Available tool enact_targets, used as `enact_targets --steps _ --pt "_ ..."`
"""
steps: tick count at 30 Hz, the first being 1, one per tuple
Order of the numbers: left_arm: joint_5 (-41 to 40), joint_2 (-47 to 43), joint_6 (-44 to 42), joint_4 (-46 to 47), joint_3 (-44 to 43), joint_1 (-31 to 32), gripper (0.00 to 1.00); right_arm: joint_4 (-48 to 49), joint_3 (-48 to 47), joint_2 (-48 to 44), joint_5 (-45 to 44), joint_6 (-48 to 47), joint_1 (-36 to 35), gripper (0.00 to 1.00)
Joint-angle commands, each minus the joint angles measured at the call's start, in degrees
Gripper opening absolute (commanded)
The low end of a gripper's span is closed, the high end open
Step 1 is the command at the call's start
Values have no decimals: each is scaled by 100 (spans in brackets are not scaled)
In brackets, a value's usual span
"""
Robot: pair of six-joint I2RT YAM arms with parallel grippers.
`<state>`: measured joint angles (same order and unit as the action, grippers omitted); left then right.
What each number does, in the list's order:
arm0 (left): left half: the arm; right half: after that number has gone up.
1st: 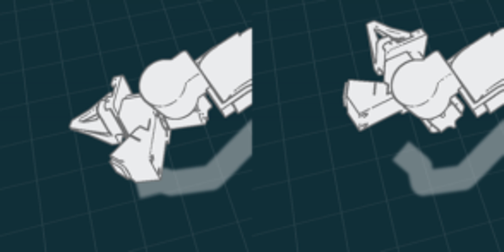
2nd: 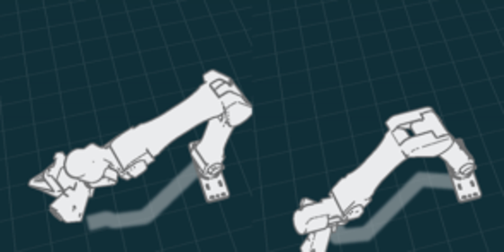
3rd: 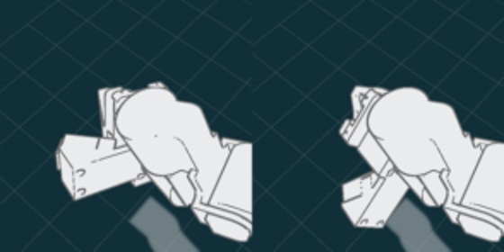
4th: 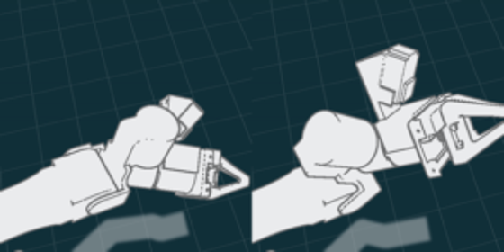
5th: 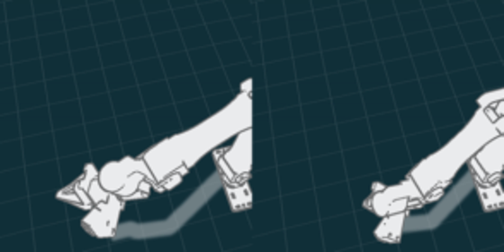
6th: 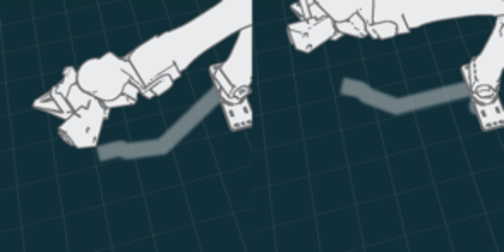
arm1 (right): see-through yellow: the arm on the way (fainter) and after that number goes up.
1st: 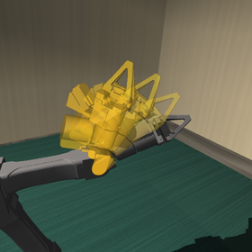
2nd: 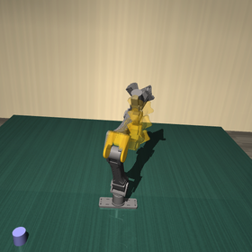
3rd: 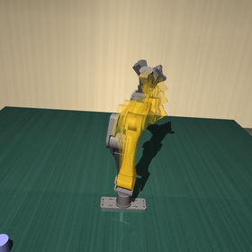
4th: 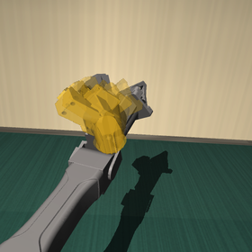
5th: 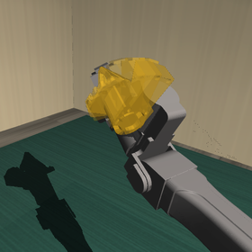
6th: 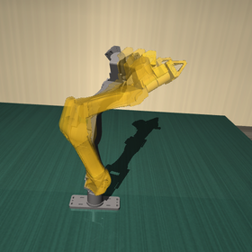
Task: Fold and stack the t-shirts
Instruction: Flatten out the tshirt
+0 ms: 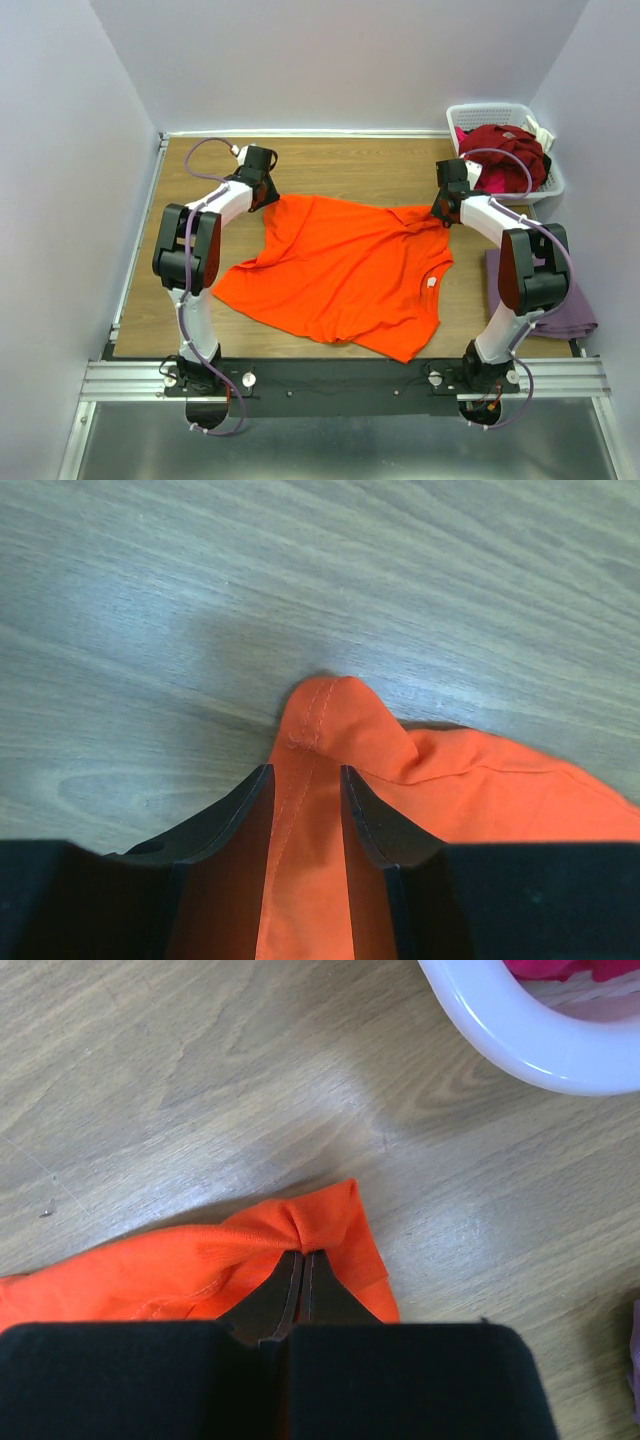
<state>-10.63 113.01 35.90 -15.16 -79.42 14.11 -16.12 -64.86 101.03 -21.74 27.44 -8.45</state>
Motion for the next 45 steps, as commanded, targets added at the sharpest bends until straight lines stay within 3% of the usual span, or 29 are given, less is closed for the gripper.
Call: enact_targets --steps 1,17,27,32,34,36,45 --pt "185 186 -83 136 -4 4 41 -40 -88 -66 -6 104 -17 1" --pt "62 995 -277 -224 -794 -31 40 -40 -79 -101 -32 68 -25 1" --pt "-35 933 -259 -356 -900 -93 0 -40 -79 -110 -6 68 -16 1" --pt "-62 890 -285 -400 -927 -110 0 -40 -79 -110 3 68 -17 1" --pt "-88 802 -294 -392 -900 -110 5 -40 -88 -101 11 68 -17 1" --pt "-114 697 -329 -383 -865 -110 18 -40 -88 -75 29 68 -17 1" --pt "-158 512 -400 -339 -821 -101 42 -40 -88 -49 73 60 -17 1"
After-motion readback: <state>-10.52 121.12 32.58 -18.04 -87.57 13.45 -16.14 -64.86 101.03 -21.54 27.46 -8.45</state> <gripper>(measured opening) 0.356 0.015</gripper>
